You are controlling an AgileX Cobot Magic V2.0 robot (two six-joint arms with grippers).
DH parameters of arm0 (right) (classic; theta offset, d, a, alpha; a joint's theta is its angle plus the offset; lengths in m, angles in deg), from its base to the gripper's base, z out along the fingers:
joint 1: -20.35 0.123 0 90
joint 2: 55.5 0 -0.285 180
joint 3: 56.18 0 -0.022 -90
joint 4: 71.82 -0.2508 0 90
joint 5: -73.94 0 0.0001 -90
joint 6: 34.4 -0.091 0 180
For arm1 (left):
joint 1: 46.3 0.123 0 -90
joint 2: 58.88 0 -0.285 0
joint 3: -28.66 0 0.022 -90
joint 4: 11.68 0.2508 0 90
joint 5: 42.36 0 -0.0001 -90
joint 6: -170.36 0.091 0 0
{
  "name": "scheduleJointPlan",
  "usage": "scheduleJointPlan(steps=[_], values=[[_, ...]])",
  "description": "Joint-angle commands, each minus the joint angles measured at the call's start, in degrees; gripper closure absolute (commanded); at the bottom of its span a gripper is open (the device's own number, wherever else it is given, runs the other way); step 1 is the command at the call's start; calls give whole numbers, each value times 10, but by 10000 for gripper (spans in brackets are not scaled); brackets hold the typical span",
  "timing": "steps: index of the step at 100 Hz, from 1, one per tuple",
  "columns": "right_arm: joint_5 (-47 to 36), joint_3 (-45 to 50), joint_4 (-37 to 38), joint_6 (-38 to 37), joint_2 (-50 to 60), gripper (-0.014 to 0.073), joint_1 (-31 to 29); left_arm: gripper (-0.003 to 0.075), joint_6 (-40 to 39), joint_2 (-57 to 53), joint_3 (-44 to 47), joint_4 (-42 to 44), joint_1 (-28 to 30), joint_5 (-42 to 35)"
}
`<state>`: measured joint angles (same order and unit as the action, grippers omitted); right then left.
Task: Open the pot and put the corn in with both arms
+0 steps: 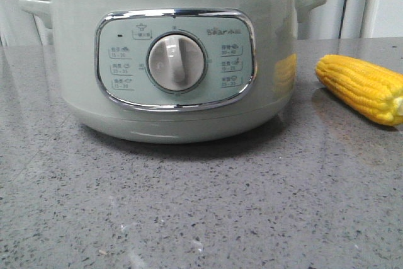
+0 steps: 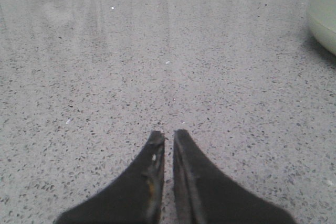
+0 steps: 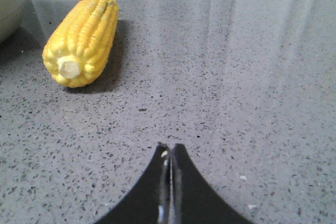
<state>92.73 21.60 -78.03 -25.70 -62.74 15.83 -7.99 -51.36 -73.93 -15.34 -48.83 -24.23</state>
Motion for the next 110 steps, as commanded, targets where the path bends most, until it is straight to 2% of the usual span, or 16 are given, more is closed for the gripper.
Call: scheduleJointPlan(steps=[1, 67, 96, 110], values=[[-11, 10, 5, 4, 14, 664, -4, 741, -3, -17, 11, -4, -5, -32], [-11, 10, 5, 4, 14, 664, -4, 741, -3, -17, 11, -4, -5, -32], [-19, 10, 5, 4, 14, 664, -4, 741, -3, -17, 11, 3, -5, -109], [-20, 10, 2, 4, 14, 664, -4, 741, -1, -17, 11, 65, -5, -124]])
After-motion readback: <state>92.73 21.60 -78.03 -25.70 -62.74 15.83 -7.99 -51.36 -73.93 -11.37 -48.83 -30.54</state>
